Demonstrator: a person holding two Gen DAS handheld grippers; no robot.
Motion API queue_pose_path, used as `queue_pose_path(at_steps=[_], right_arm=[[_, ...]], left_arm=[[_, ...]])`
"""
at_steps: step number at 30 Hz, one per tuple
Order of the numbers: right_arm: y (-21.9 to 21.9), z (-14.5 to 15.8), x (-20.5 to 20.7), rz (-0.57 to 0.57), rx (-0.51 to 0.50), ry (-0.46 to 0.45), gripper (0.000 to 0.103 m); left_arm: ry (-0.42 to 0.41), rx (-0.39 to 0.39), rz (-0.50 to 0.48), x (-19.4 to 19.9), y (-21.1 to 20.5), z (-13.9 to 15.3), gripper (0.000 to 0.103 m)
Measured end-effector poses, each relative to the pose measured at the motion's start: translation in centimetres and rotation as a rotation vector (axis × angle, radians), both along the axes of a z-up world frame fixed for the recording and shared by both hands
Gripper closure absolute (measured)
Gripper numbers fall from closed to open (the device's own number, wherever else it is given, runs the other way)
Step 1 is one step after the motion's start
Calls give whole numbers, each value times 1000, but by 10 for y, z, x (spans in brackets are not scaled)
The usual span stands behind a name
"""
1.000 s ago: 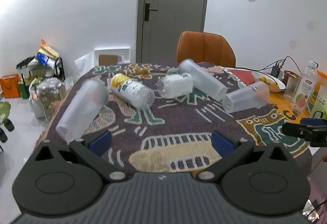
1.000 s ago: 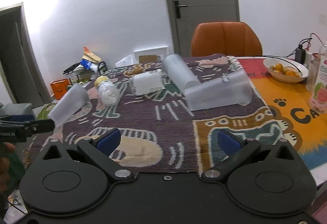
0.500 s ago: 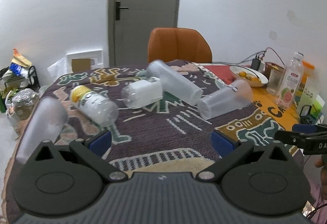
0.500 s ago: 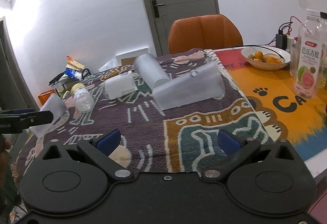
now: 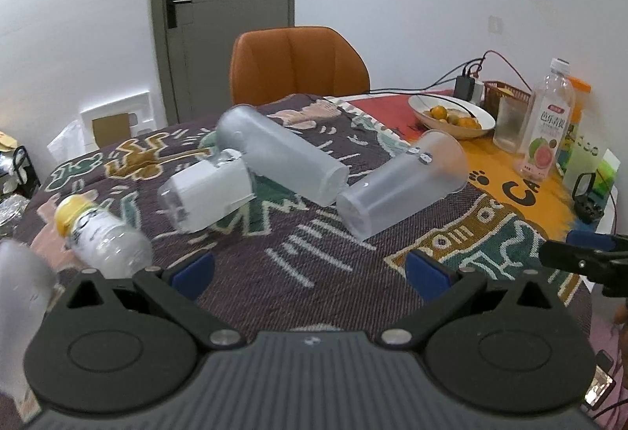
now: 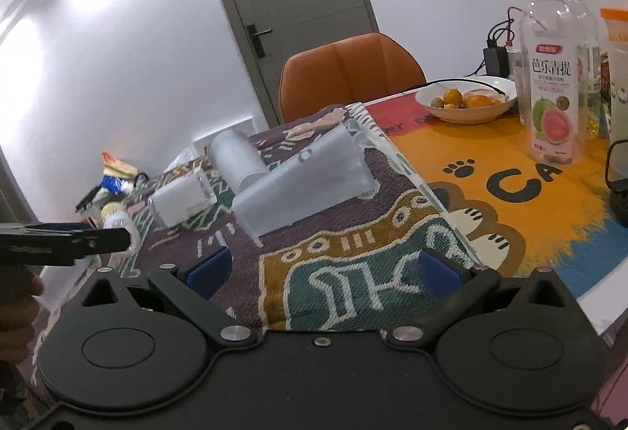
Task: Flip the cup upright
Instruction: 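Move the left gripper toward the frosted cup lying on its side, then close the left gripper around the body of the frosted cup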
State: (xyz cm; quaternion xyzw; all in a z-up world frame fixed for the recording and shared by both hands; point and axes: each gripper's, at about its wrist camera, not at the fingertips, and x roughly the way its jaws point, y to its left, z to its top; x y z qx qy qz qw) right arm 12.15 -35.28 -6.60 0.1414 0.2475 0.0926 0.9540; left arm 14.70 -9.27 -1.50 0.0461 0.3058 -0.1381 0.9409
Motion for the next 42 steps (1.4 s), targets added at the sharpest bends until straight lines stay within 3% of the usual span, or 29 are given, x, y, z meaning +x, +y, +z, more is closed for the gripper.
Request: queue_pose_path(at_steps=[21,33,42], right_arm=[[-32,-18,51,-55,102,77,0],[-41,-28,59,-94,104,134,0],[-43,-34,53,-84,97,124,0]], left_arm=[[42,115,-233,94,-76,-15,7],[40,283,-444,122,-128,-30,12],[44,403,-511,138,-153,-53,18]])
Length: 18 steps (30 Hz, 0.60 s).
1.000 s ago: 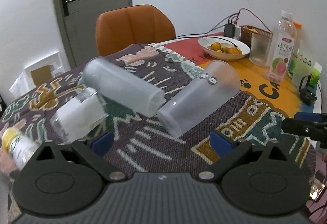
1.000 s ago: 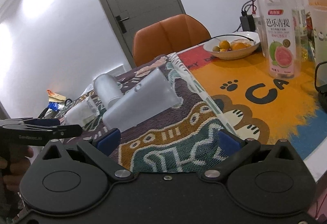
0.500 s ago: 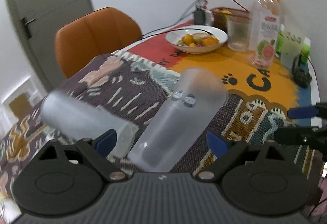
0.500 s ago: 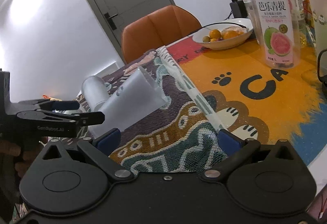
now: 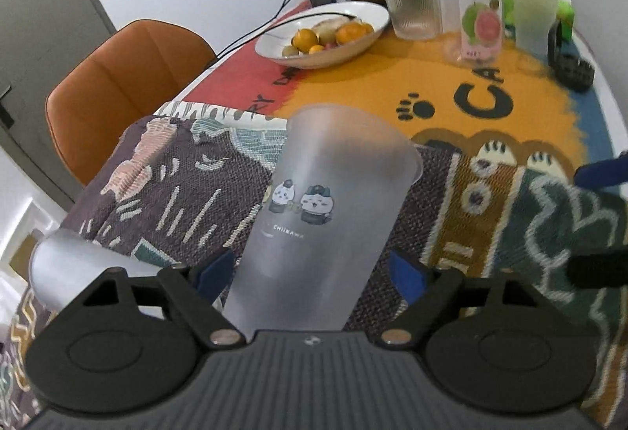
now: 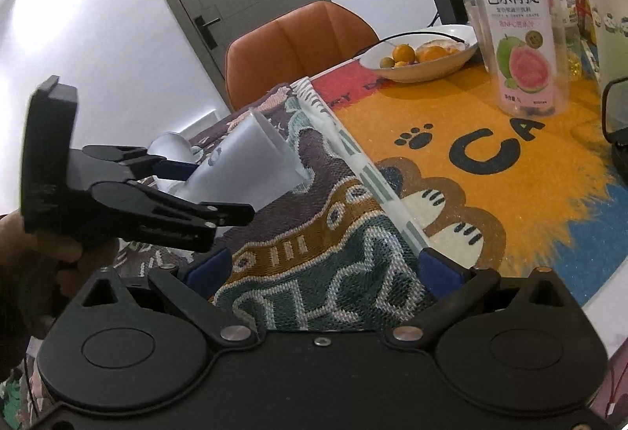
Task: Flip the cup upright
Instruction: 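Close the left gripper around the body of the frosted cup, then lift the frosted cup with the left gripper toward the right gripper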
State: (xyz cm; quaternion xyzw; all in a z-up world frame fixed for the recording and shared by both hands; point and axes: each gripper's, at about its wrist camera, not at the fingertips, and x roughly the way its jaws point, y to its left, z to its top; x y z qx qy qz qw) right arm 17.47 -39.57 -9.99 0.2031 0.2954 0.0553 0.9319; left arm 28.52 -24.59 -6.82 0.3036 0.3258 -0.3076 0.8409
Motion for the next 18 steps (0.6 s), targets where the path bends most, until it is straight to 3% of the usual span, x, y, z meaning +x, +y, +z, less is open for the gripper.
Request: queue_pose_path(at_steps=[5,10,18], right_arm=[[-4,-2,0,-14,6,3,0],[-5,-2,-2,-22,16,5,0],[-2,1,-7,-10,17,0,0]], left_arm=[[-20,60,-26,3,-6,-10,28],[-15,54,-28,3,-2,-6,36],[-35,16,-14,-16,14,11,37]])
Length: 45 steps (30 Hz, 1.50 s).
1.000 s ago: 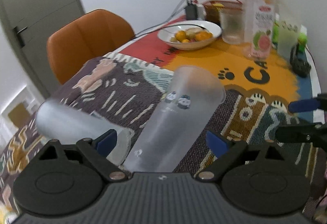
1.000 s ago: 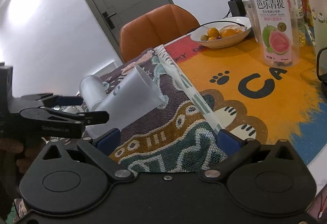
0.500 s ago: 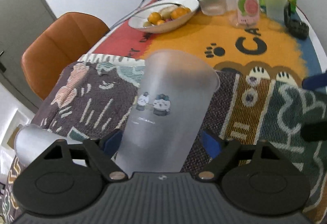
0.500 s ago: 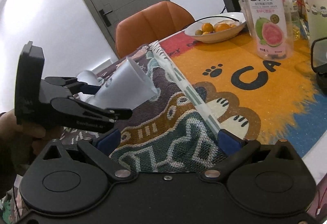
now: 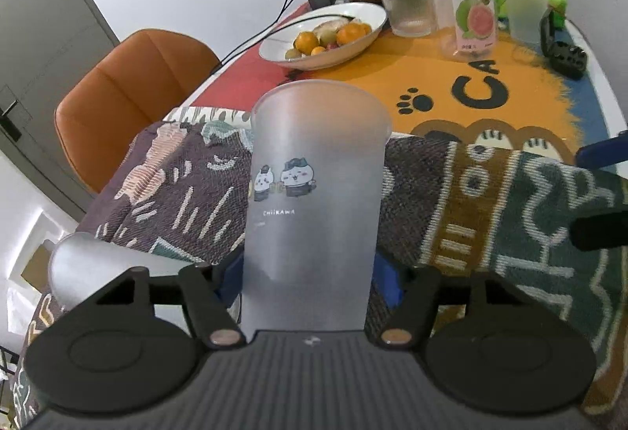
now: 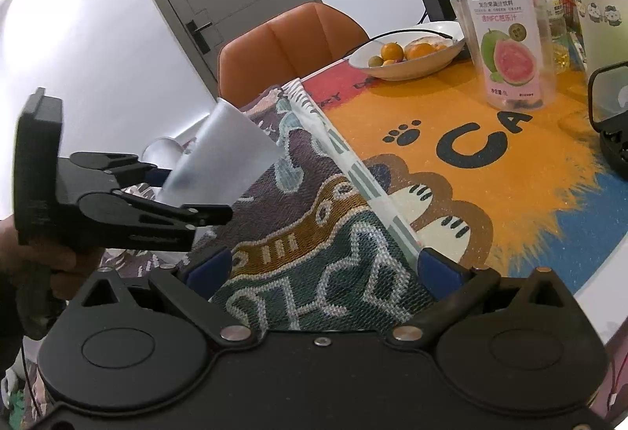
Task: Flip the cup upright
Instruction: 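Lift the frosted cup with the left gripper toward the right gripper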
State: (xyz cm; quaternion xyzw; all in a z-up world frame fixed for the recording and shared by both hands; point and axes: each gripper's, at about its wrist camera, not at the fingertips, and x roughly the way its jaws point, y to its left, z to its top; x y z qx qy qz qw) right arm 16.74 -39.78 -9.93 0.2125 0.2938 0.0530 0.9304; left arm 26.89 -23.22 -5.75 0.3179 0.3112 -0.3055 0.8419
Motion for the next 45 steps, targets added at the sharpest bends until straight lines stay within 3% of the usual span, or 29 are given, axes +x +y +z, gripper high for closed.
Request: queue_pose_path(at_steps=[10,24,37,45], right_arm=[[15,10,-16,42,19,-30,0],[49,19,-38,140,35,-42,0],[87,13,-50,217,26,-16,0],[109,3,-47,259,23,12,0]], left_arm=[[-33,7,-6,-48,27,18,37],[-48,-8,56,-105,72,28,37],[-36,-3,121,-142,120,15,37],[-1,0,145,-143,137,4,36]])
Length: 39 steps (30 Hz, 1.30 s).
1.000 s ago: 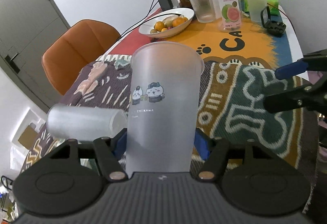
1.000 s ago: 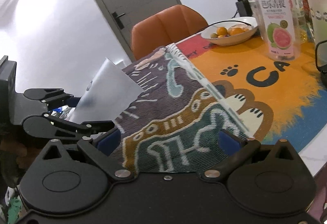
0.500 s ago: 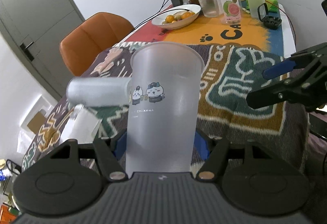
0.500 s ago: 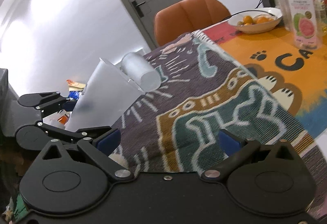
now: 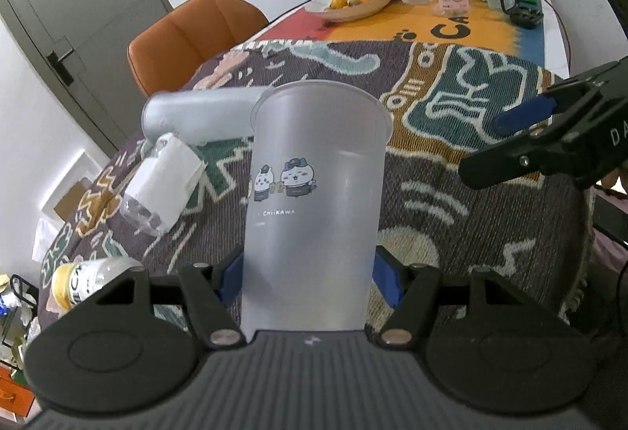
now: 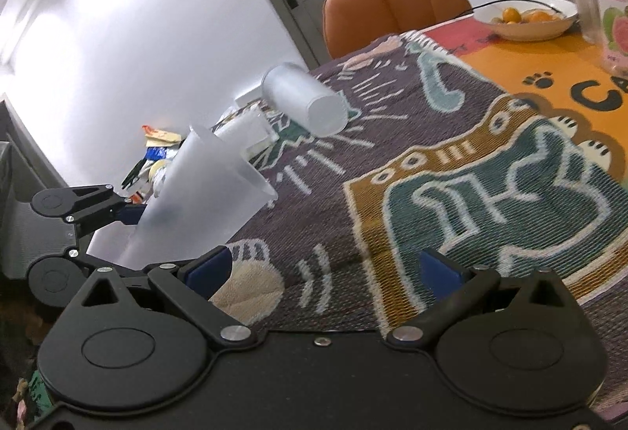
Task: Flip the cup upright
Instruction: 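Lift the frosted cup with the left gripper toward the right gripper, then grasp the cup with the right gripper while the left gripper releases it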
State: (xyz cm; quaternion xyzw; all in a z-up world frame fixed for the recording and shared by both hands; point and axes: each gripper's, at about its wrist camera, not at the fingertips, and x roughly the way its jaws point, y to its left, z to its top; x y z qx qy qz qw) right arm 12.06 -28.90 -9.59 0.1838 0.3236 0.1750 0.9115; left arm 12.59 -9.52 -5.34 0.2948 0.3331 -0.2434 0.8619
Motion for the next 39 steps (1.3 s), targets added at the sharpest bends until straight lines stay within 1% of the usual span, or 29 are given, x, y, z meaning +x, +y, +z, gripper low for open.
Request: queue_pose_path(at_steps=[3,7,10,13,17,20,22,24,27,29,32,35,39], right_arm=[[4,-2,4,2,14,17,0],[9,-3,6,3,16,16,0],[7,-5,8,-8,28,33,0],[5,-6,10,-14,62,41,0],[5,-5,13,-35,108,50,0],[7,-4,16,-26,152,59,0],[11,-3,17,-14,180,64,0],[15,-3,18,-4,219,73,0],[19,-6,23,12,319,108,0],[22,-8,27,16,364,124,0],[30,-9,34,5,389,148,0],[34,-13,41,-22,418,182,0],[35,-20,50,-77,471,239,0]], left_arm=[[18,-5,1,4,2,-4,36],[38,-8,-1,8,-1,-9,36],[19,-21,-8,7,-1,-5,33],[-1,-59,33,9,6,7,27],[-8,-128,94,10,21,24,24],[-39,-157,139,8,32,32,20],[-56,-184,176,7,41,37,20],[-58,-218,213,7,49,40,20],[-48,-281,273,8,63,42,18],[-44,-331,316,7,72,43,16],[-48,-414,396,6,88,45,16],[-72,-509,486,4,106,48,13],[-70,-601,570,2,121,45,13]])
